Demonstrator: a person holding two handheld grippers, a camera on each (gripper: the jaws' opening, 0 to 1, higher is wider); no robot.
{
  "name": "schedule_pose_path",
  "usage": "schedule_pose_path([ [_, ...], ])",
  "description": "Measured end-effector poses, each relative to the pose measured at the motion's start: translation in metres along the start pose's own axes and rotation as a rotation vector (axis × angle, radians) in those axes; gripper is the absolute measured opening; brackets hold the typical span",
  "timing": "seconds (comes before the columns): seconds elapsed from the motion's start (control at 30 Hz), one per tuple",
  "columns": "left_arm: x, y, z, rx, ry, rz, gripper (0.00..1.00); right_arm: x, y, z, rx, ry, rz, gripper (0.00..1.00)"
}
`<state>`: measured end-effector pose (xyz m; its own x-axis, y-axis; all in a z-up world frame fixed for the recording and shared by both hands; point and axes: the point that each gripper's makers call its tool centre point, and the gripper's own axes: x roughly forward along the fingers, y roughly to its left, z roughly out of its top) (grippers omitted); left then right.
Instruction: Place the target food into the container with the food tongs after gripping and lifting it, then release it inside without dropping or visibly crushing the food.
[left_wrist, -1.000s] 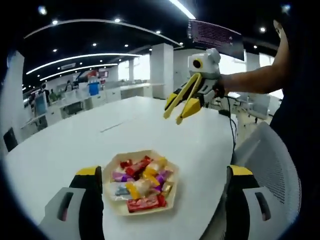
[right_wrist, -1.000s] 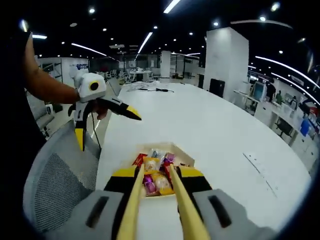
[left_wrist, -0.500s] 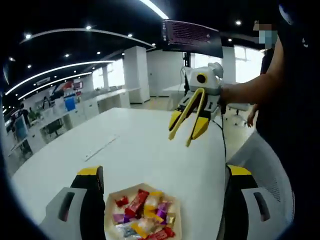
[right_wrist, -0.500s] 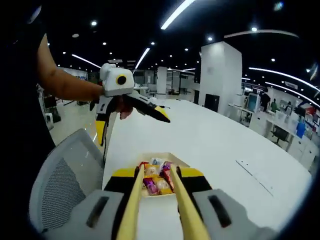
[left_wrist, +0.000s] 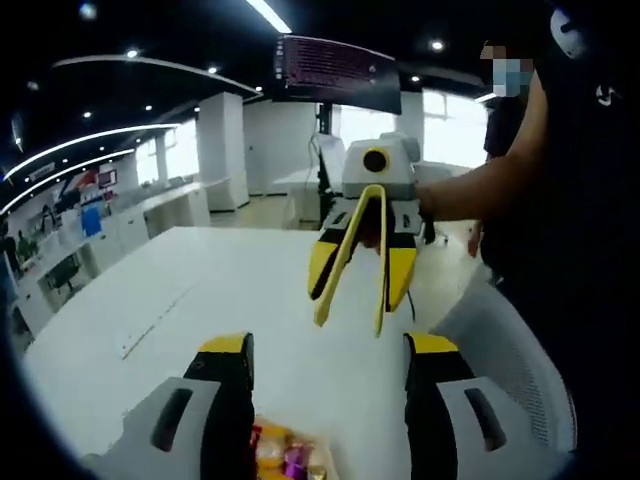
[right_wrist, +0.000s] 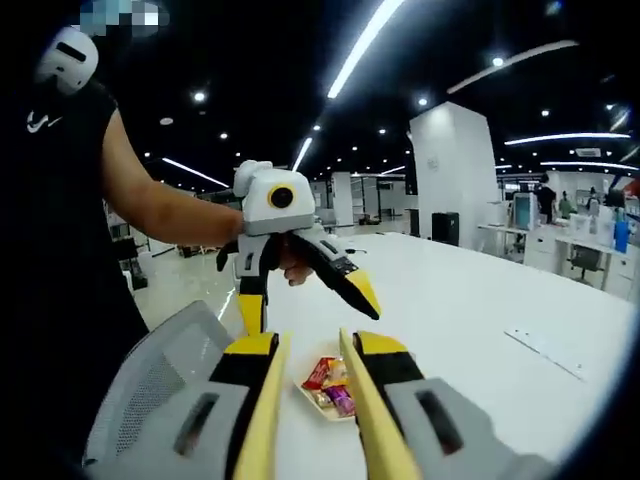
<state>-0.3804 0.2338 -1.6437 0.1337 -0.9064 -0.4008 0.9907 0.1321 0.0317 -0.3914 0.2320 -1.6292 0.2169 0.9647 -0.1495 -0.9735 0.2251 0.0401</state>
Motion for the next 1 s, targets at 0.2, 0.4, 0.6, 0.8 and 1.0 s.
schedule_pose_path([
  [0.2, 0.005, -0.009, 0.006, 0.022, -0.004, -0.055, 0.34, 0.008, 0.005, 0.003, -0.016, -0.005, 0.027, 0.29],
  [0.4, 0.005, -0.009, 0.003, 0.038, 0.013, -0.062, 0.22, 0.008, 0.003, 0.0, -0.014, 0.003, 0.025, 0.27],
  [0.6, 0.005, 0.002, 0.0, 0.056, 0.033, 0.004, 0.09, 0.01, 0.001, -0.007, -0.027, 0.031, 0.026, 0.23],
  [0.8, 0.007, 0.008, -0.003, 0.085, 0.055, 0.05, 0.02, 0.008, -0.006, -0.015, -0.033, 0.082, 0.019, 0.24],
  [1.0, 0.005, 0.013, -0.002, 0.09, 0.045, 0.074, 0.01, -0.006, -0.016, -0.011, -0.04, 0.082, -0.013, 0.21],
])
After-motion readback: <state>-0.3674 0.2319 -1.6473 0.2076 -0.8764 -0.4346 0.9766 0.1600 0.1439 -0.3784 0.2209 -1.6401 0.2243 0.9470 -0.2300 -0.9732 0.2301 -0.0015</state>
